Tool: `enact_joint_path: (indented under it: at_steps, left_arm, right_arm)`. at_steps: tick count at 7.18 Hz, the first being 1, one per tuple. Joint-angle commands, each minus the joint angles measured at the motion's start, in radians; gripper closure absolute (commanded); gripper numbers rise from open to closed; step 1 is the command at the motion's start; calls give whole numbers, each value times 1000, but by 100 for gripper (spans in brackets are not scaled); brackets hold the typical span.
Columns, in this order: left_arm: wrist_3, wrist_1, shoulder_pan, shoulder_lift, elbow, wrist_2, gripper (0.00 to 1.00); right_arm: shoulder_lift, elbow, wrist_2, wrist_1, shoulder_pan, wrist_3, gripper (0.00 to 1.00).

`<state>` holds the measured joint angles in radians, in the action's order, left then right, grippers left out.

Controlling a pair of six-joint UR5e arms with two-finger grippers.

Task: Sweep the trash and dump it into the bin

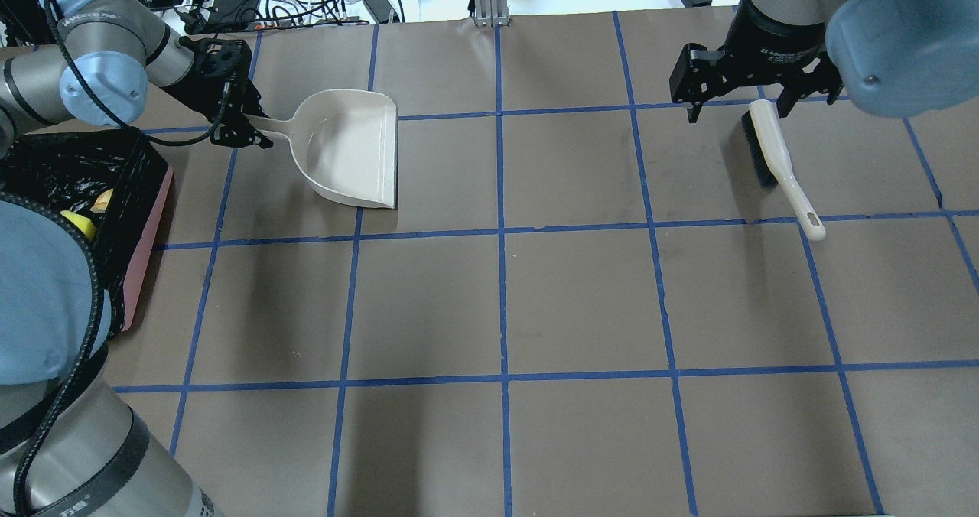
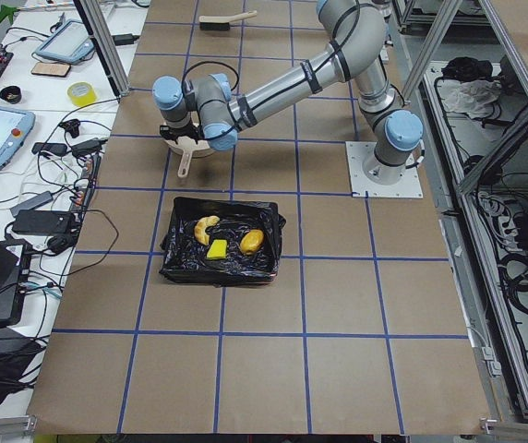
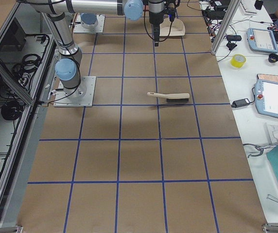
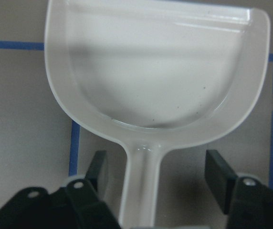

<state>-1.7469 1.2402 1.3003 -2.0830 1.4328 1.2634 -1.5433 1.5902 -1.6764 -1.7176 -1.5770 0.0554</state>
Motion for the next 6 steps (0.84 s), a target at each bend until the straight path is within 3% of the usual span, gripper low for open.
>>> enact_joint_path:
  at_steps: [1, 2, 6]
  left_arm:
    - [235, 106, 51, 99, -8, 16, 1]
    - [420, 148, 68, 153, -2, 17, 0]
    - [1164, 243, 140, 360, -2, 193, 0]
  right_arm:
    - [0, 1, 0, -2, 2, 1, 0]
    - [0, -1, 0, -2, 2, 1, 0]
    - [-21, -1, 10, -2, -1, 0, 0]
